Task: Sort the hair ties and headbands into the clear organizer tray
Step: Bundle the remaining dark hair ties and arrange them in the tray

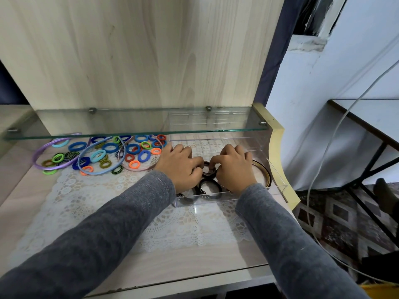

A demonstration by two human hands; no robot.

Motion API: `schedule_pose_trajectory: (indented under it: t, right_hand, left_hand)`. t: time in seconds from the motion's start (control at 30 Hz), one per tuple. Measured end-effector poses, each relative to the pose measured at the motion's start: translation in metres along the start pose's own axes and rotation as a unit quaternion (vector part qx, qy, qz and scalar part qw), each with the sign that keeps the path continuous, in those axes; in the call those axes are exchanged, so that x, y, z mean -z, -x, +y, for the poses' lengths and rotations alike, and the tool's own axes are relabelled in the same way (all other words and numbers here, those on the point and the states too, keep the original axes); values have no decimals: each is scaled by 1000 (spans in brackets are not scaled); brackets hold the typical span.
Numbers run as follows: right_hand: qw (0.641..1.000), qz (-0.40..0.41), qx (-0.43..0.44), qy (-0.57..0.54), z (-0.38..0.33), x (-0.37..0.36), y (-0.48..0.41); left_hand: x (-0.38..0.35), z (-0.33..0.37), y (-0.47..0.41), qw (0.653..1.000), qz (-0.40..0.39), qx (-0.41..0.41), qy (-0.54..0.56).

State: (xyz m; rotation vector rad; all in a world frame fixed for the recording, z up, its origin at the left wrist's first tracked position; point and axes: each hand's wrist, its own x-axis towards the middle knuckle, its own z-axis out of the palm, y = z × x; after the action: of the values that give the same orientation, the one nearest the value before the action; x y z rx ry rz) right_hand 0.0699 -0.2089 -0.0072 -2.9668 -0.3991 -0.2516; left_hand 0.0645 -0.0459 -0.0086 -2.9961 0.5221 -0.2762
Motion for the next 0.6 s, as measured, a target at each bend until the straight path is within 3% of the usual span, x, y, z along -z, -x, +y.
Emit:
schedule_pose_trajectory:
  t: [0.27,0.6]
  right_hand:
    - [992,62,-25,-104,4,-1,-3]
    - [998,59,29,-15,4,-5,-2]
  left_hand:
    - [-2,0,-3,999,17,13,33]
    - [-2,5,-10,1000,4,17,15]
